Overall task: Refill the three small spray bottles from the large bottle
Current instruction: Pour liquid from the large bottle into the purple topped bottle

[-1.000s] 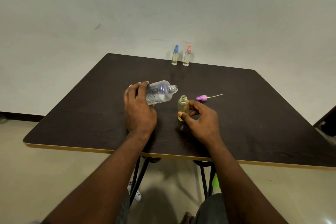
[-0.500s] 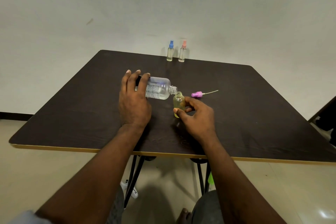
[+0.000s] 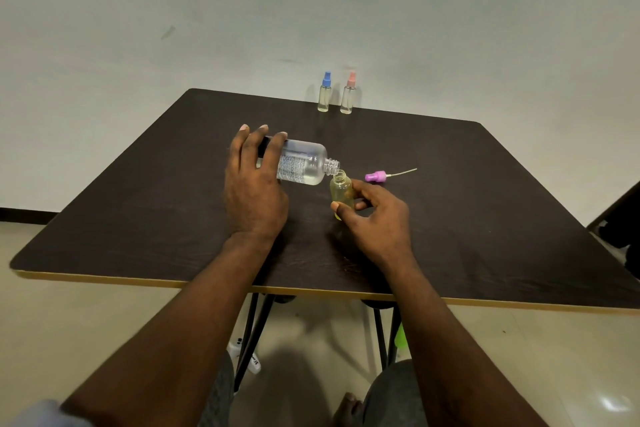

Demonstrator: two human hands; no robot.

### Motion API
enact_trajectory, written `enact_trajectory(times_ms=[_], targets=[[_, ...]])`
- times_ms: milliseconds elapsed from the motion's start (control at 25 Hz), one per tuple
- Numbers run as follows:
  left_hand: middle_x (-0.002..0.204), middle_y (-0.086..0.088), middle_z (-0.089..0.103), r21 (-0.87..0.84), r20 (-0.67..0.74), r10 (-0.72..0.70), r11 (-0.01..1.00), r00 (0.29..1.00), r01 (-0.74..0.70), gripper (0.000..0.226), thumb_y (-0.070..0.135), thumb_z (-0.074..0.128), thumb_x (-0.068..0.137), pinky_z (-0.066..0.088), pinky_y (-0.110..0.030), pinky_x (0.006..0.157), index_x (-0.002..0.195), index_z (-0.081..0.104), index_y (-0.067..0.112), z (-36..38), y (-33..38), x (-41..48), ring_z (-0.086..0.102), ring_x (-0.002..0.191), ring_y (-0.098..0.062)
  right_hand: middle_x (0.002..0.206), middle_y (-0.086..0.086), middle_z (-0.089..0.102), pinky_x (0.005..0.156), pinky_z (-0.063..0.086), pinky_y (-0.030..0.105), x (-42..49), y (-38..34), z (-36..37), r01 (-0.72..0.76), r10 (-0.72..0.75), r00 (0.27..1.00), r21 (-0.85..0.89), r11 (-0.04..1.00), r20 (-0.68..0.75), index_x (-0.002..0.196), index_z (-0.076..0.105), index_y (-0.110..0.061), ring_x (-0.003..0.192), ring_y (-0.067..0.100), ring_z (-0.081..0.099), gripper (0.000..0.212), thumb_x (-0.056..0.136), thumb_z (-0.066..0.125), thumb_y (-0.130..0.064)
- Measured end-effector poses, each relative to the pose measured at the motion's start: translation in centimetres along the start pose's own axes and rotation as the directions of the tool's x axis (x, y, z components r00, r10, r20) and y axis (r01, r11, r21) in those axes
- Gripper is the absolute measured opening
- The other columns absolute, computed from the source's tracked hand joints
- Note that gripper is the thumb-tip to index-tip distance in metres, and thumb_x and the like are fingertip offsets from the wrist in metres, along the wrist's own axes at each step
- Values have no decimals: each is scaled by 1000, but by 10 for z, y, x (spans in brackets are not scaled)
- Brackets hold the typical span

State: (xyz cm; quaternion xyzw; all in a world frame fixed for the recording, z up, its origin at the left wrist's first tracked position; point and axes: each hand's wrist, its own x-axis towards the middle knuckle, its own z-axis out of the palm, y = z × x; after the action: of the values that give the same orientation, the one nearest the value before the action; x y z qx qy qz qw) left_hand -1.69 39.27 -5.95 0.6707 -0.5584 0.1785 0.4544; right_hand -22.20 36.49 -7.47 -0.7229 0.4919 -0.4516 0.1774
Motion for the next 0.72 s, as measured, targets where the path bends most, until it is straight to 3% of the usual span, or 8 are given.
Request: enact_trajectory(times_ms=[720], targets=[[156, -12, 48, 28, -91, 98, 995, 991, -96, 61, -6, 69, 89, 43, -54, 112, 145, 59, 16, 7, -4, 8, 31, 153, -35, 95, -27, 63, 72, 47, 2, 0, 2, -1, 2, -2, 1000, 11, 1000, -11, 132, 71, -23, 96, -13, 60, 55, 81, 87, -38]])
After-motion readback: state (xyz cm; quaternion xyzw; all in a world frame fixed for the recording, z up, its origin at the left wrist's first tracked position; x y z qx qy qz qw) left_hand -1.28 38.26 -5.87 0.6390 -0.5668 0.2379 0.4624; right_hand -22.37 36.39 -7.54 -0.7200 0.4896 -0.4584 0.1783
